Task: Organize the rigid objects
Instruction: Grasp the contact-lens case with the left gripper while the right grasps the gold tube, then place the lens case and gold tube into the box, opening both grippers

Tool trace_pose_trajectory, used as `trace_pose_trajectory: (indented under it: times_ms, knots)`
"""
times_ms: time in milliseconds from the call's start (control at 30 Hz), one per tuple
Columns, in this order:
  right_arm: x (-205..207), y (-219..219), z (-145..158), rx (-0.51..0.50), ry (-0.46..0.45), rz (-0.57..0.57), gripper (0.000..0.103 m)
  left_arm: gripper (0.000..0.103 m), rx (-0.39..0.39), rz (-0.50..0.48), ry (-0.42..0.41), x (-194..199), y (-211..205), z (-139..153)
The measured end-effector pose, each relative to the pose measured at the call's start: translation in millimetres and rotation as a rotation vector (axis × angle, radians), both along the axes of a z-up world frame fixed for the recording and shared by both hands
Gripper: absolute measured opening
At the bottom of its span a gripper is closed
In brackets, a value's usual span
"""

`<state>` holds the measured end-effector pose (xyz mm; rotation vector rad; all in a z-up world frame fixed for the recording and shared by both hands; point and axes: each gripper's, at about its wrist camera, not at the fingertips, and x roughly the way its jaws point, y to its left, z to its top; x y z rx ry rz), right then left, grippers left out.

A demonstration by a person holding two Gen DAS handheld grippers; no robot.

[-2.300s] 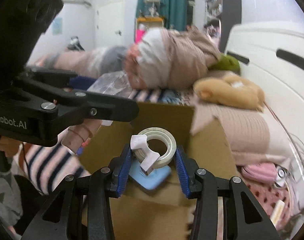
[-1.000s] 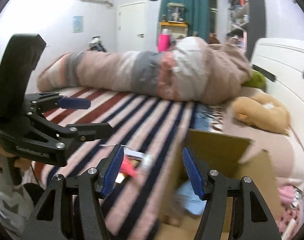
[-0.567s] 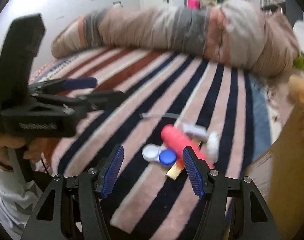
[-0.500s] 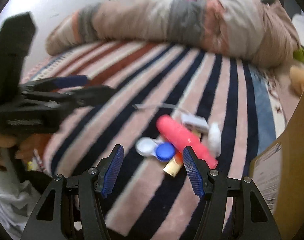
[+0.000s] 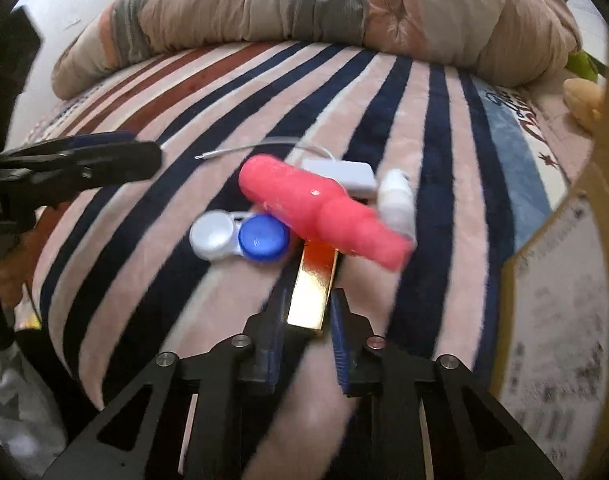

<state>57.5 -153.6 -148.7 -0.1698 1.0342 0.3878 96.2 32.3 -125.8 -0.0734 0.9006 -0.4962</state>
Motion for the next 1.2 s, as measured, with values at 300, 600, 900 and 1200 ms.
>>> trace_pose_trajectory:
  times_ms: [300, 600, 900, 1200]
  knots:
    - [-10.6, -12.7, -1.1, 0.058, 0.022, -0.034, 0.019, 0.062, 0.089, -0.122, 0.034, 5.3, -57.1, -34.7]
    - [-6.6, -8.5, -5.6, 0.017, -0.031, -0.017, 0.014, 0.027, 0.138, -0.121, 0.024, -9.2, -37.2, -28.3]
    - [-28.8, -20.5, -1.3, 0.024, 0.001, -0.025, 0.014, 0.037, 0.146, -0.105, 0.034, -12.6, -25.7, -32.3]
    - [-25.9, -5.6, 9.0, 0.006, -0.075, -0.012, 0.014, 0.03, 0.159, -0.077, 0.016, -6.9, -28.1, -29.7]
